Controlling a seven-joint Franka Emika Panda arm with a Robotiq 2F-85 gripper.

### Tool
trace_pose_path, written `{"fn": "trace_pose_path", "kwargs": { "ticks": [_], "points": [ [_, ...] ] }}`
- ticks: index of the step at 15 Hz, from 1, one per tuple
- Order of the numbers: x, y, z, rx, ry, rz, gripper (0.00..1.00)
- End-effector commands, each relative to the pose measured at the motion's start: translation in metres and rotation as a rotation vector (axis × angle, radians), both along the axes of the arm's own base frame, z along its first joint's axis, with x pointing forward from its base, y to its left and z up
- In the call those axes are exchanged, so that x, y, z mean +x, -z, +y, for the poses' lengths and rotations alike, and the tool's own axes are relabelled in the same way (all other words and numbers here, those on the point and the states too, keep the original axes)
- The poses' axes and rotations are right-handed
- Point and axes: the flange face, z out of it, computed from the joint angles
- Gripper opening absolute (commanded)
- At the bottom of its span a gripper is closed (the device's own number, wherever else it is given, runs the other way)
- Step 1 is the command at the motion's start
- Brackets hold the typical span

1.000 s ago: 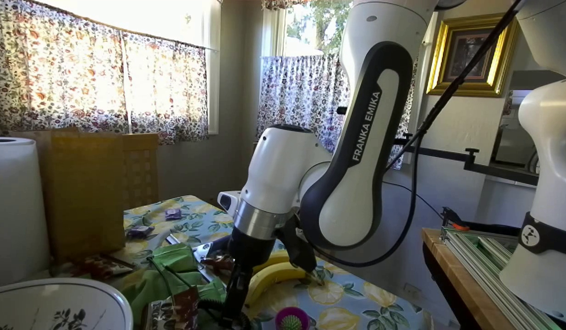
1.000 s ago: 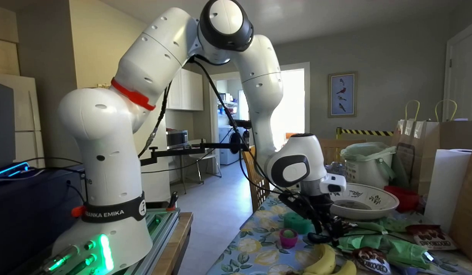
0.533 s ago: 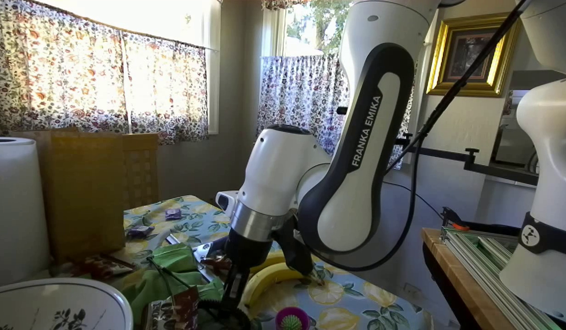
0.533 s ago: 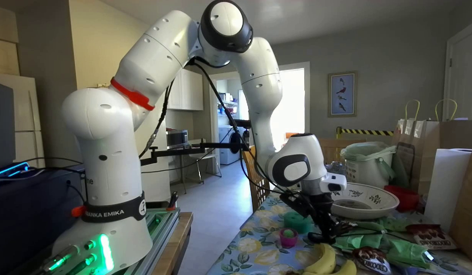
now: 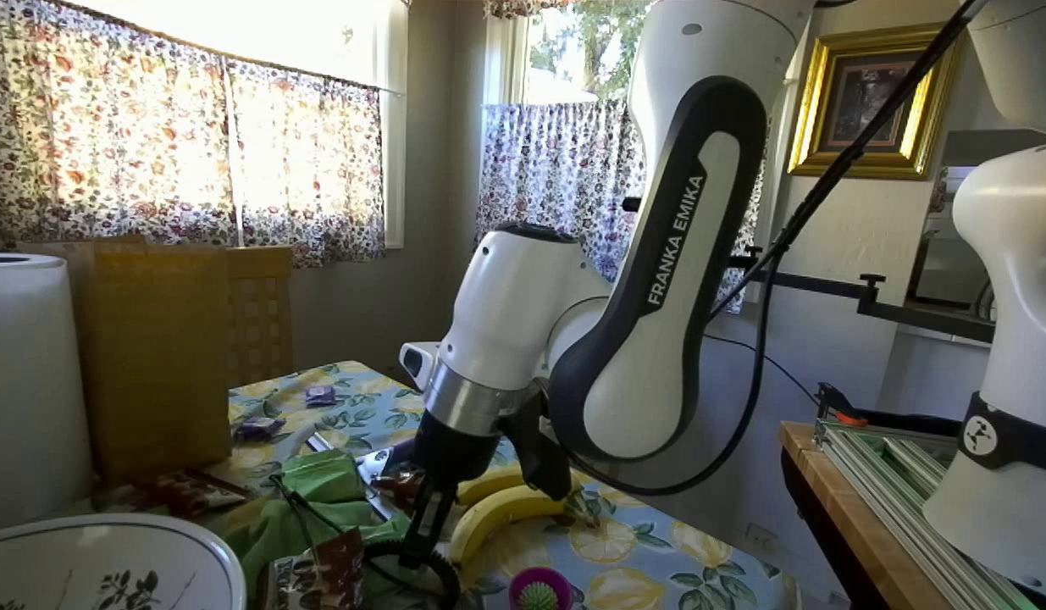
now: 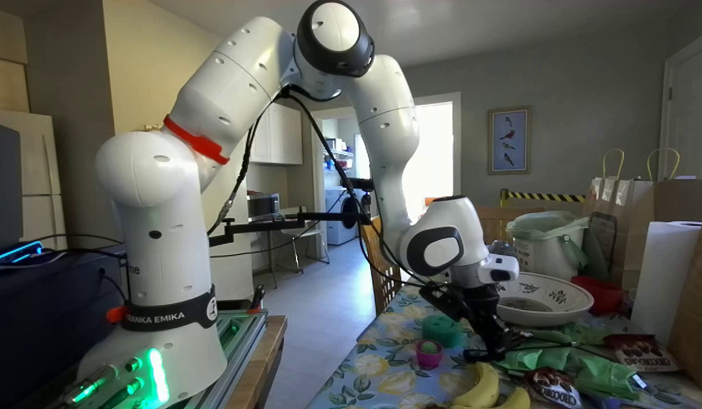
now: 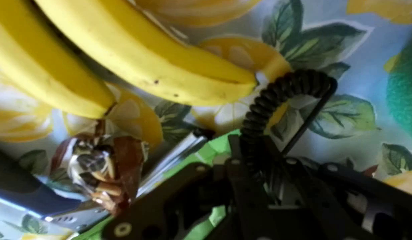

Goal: Move the cable to the right

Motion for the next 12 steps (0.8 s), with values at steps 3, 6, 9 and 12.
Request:
{"fn": "trace_pose_path", "kwargs": {
  "ticks": [3,6,9,12],
  "points": [
    [0.008,-0.062,-0.024,0.024,0.087,-0.115,0.04],
    [0.012,-0.097,-0.034,0.036,0.115,-0.163,0.04],
    [0.015,-0.126,-0.047,0.043,0.155,-0.224,0.04],
    [0.022,-0.150,-0.063,0.035,0.184,-0.288,0.04]
  ]
}}
